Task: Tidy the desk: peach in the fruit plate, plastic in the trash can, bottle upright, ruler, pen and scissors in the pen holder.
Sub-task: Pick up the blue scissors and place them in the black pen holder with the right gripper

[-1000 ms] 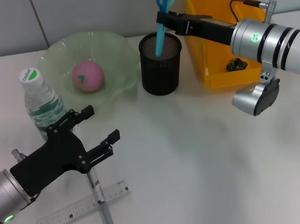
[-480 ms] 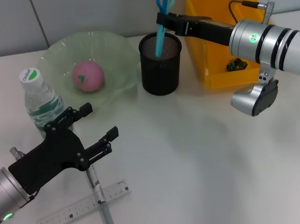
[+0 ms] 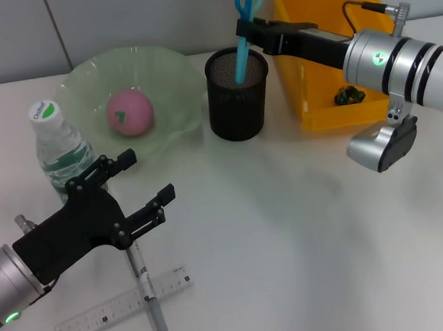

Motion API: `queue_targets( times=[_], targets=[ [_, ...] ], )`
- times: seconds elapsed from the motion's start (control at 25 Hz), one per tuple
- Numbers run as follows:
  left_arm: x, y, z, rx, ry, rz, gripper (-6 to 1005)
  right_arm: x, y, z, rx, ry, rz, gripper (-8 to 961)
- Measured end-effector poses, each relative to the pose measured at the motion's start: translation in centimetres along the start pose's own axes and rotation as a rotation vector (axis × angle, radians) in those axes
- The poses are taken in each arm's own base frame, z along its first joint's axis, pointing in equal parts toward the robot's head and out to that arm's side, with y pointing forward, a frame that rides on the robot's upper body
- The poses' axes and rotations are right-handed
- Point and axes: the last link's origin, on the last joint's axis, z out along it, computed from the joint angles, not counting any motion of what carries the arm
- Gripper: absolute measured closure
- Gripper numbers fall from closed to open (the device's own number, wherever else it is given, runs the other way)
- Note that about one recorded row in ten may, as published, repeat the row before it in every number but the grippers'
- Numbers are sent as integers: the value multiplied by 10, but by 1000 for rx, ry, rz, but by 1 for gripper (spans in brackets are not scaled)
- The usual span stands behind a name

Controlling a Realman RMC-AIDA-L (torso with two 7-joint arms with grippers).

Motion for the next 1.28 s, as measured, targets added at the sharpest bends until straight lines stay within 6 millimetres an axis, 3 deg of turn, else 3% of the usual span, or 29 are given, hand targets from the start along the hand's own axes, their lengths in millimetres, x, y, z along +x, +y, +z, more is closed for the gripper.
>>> queue_targets(
  times=[0.76,1.16,1.28],
  targets=[
    [2,-1,1,5,9,4,213,-11,2,-6,-13,-3,-2,718],
    [4,-2,-1,16,30,-1,214,-11,-2,-3,5,9,9,389],
    [4,-2,-2,20,33,-3,214,-11,-4,-4,20,12,6,393]
  ],
)
